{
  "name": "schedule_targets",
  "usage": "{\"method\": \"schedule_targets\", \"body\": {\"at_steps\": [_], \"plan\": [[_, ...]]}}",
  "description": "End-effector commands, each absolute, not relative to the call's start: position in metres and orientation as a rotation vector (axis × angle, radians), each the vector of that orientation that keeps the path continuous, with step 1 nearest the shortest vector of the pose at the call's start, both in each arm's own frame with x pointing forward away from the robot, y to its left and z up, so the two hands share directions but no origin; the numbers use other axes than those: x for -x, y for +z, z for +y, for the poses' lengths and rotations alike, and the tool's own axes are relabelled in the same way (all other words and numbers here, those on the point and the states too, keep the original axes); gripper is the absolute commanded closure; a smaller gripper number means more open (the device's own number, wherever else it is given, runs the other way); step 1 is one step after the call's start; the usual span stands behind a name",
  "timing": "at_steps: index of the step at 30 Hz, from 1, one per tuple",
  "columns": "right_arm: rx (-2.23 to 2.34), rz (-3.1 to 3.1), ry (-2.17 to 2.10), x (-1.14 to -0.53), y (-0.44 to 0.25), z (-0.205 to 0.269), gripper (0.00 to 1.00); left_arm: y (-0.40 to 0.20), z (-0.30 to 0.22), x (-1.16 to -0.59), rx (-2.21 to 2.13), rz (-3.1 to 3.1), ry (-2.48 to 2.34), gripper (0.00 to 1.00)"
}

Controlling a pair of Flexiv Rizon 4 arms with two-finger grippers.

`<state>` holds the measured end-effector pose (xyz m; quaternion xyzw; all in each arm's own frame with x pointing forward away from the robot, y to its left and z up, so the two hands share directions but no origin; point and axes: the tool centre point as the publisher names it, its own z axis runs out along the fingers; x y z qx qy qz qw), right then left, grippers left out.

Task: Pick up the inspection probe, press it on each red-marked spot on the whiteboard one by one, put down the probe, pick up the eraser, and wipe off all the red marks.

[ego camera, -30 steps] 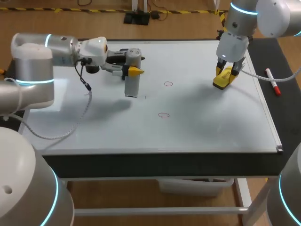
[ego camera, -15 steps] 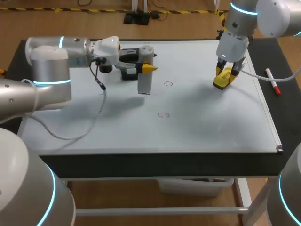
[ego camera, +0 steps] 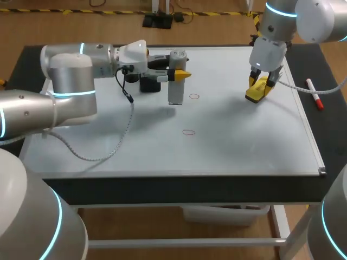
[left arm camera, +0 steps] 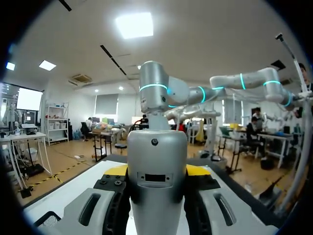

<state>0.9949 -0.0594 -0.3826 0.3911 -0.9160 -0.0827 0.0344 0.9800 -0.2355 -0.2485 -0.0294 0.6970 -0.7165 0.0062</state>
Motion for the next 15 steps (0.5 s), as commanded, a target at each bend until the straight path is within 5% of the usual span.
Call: {"method": "schedule_targets", "body": {"at_steps": [1, 15], "plan": [[-1.203, -2.813, -0.25, -0.996, -0.382, -0.06, 1.0, -0.25, -0.247, -0.986, 0.108, 2.175, -2.25, 1.0], [-1.203, -2.813, -0.25, -0.996, -0.382, -0.06, 1.0, -0.252, -0.273, -1.005, 0.092, 2.152, -2.281, 1.0]]}}
